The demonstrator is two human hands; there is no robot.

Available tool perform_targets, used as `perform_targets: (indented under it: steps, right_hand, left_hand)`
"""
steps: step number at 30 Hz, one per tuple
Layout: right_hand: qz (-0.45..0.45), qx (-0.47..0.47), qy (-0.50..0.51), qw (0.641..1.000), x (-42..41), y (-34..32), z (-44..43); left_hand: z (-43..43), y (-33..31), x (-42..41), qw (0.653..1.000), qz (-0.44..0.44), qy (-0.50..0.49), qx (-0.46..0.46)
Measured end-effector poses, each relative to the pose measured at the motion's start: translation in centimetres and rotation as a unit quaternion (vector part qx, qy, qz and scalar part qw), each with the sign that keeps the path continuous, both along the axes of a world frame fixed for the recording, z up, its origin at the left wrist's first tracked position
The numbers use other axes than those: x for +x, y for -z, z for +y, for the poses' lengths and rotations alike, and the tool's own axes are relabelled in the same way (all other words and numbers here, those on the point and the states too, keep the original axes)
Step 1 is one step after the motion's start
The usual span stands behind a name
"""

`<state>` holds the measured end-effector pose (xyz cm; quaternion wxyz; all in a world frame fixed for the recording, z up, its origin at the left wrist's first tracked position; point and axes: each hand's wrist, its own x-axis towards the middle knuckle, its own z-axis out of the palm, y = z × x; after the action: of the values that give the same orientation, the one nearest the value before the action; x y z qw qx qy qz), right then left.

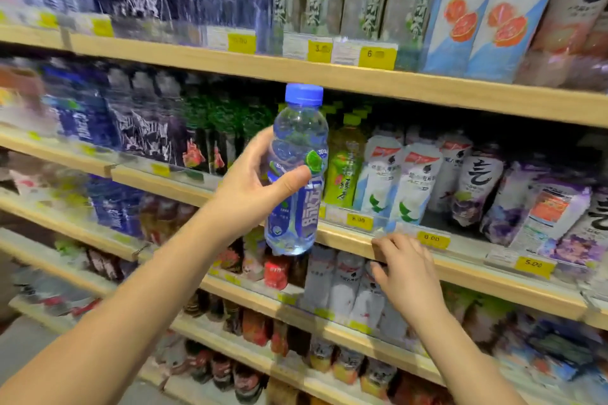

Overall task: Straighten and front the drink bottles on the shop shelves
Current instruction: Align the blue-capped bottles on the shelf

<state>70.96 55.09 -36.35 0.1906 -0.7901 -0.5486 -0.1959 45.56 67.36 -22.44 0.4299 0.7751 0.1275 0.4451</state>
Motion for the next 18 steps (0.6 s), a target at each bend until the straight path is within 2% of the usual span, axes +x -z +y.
perform_targets:
  steps: [9, 18]
  right_hand:
    - [0.010, -0.027, -0.018, 0.999, -6.1, -0.3, 7.5]
    - [-0.016, 0.000, -0.128, 0.992, -11.1, 0.5, 15.5]
  left_hand:
    - [7.3, 0.7, -7.0, 1.000, 0.012, -0.003, -0.023]
    - [14.2, 3.1, -10.2, 0.998, 0.023, -0.038, -0.050]
